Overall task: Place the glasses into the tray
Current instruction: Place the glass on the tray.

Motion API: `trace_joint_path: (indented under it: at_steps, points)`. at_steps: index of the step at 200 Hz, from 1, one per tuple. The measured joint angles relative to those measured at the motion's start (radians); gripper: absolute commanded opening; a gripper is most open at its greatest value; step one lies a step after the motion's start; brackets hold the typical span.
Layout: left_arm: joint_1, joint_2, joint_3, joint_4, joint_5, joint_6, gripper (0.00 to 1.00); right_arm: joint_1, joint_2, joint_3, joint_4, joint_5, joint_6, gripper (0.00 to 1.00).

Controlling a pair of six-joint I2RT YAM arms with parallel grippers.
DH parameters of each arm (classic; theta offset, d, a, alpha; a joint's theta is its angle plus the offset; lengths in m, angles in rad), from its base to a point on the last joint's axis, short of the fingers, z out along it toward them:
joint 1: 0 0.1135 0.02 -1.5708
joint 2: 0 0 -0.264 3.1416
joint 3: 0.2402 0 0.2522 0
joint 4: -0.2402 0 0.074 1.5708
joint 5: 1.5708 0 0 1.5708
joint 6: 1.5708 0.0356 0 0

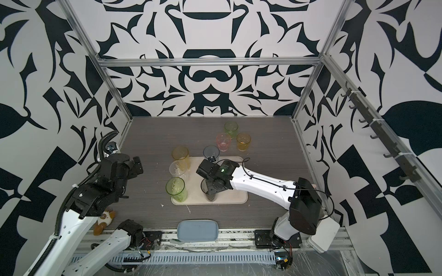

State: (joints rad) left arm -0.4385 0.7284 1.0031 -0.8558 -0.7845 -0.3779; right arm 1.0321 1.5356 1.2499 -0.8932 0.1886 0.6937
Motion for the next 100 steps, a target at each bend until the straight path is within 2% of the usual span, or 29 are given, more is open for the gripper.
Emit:
trace_joint_path:
  at_steps: [100]
  points:
    - [0.0, -0.001, 0.0, 0.0, -0.001, 0.0, 1.0, 0.0, -0.006, 0.115, -0.068, 0.056, -0.056, 0.45]
